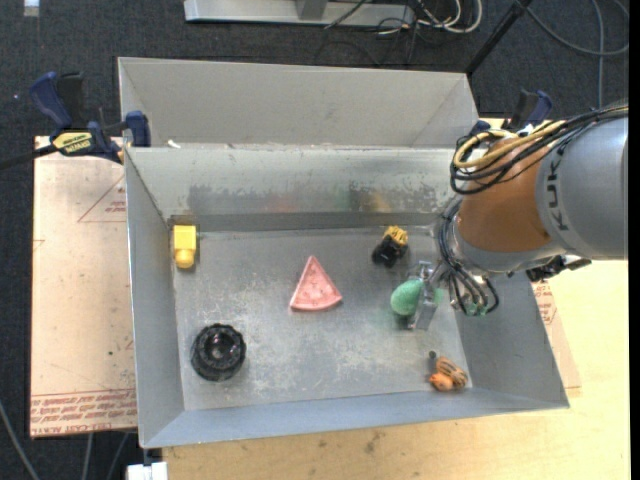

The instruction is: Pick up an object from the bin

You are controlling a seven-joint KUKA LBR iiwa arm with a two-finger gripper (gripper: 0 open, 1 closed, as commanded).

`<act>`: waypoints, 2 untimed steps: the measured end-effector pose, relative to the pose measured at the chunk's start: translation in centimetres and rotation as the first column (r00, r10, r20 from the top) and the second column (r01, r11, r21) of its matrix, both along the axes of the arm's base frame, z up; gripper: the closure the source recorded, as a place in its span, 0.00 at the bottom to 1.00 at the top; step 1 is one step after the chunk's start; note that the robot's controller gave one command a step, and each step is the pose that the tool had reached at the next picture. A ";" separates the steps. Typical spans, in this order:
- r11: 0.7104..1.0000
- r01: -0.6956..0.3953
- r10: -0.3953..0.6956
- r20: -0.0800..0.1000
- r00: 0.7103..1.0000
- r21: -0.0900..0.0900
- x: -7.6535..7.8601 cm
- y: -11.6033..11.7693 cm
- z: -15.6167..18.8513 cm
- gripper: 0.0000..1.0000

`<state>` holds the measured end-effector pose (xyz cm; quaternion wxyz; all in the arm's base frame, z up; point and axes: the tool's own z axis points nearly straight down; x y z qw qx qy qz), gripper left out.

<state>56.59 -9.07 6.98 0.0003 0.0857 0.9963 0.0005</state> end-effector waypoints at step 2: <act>1.000 0.000 0.000 -0.008 1.000 0.002 -0.3 0.1 2.7 1.00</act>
Offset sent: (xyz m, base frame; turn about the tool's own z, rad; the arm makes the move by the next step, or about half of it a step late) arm 0.0000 0.0000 0.0661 0.0000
